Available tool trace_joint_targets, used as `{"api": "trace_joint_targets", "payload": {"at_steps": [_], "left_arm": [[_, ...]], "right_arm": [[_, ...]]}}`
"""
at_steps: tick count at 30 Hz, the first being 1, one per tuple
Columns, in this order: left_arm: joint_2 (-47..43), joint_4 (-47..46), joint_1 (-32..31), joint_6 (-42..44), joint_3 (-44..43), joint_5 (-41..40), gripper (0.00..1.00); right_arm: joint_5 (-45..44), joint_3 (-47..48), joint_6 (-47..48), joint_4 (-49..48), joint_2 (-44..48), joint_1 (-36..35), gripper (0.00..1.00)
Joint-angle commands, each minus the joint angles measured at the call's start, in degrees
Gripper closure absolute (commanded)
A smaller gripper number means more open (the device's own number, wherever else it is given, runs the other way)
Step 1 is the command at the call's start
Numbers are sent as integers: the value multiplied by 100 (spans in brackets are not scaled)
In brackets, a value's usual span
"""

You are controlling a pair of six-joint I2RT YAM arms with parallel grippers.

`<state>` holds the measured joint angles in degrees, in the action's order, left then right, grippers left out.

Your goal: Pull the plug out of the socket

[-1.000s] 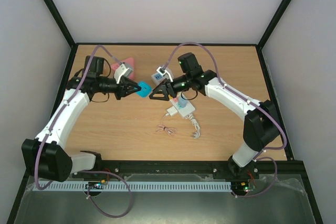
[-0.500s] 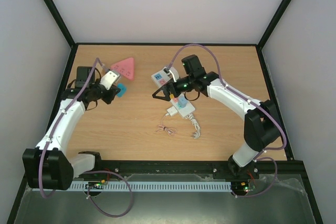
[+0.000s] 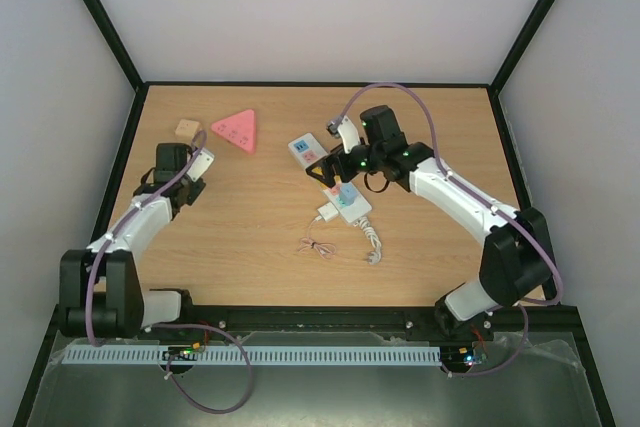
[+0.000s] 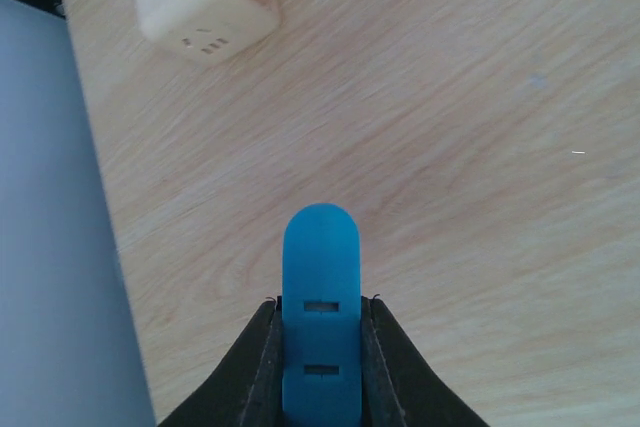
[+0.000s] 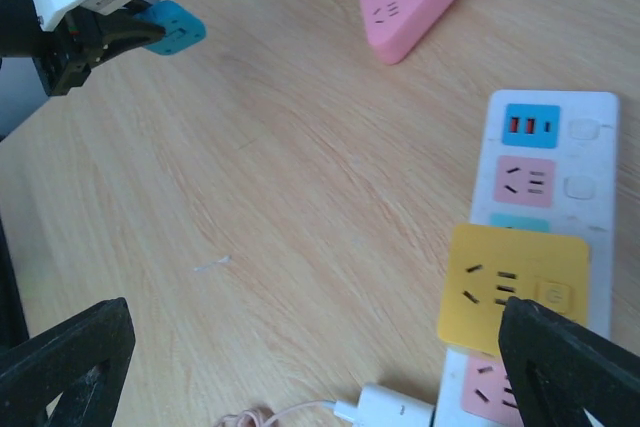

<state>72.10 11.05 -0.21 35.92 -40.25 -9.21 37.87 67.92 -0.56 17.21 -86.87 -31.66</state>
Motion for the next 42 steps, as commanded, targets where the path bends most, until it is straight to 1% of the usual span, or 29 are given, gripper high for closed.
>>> {"api": "trace_joint_targets", "payload": {"at_steps": [1, 6, 11, 17, 22, 24, 27, 29, 32, 35, 38, 42], "left_arm": [[428, -1047, 90, 318, 30, -840, 98], [1041, -1705, 100, 500, 18, -1278, 98], [1570, -2153, 95, 554, -13, -1518, 98], [2069, -2605, 90, 629, 1, -1591, 98], [2439, -2651, 78, 624, -150, -1541, 96], [2552, -2451, 82, 498, -256, -1468, 90], [2588, -2078, 82, 264, -413, -1291, 74], [2579, -1930, 74, 199, -434, -1275, 66], [2412, -1676, 82, 132, -359, -1202, 52], [2166, -1421, 103, 129, -349, -1044, 35], [1832, -866, 179, 67, -606, -665, 21], [1217, 400, 232, -59, -1091, 240, 5]], "right_arm": [[-495, -141, 152, -164, 267, 103, 2], [-617, -165, 179, -170, 348, 150, 2], [-643, -217, 184, -170, 422, 185, 2], [-969, -318, 273, -153, 498, 255, 2], [-1127, -154, 382, 191, 510, 356, 2], [-1112, -95, 407, 309, 535, 379, 2], [-1088, -74, 400, 384, 553, 389, 2], [-987, -103, 357, 422, 589, 397, 2], [-1005, -113, 390, 392, 682, 398, 2], [-1027, -57, 349, 369, 659, 406, 2], [-1040, -148, 401, 319, 690, 406, 2], [-1170, -119, 607, 439, 710, 431, 2]]}}
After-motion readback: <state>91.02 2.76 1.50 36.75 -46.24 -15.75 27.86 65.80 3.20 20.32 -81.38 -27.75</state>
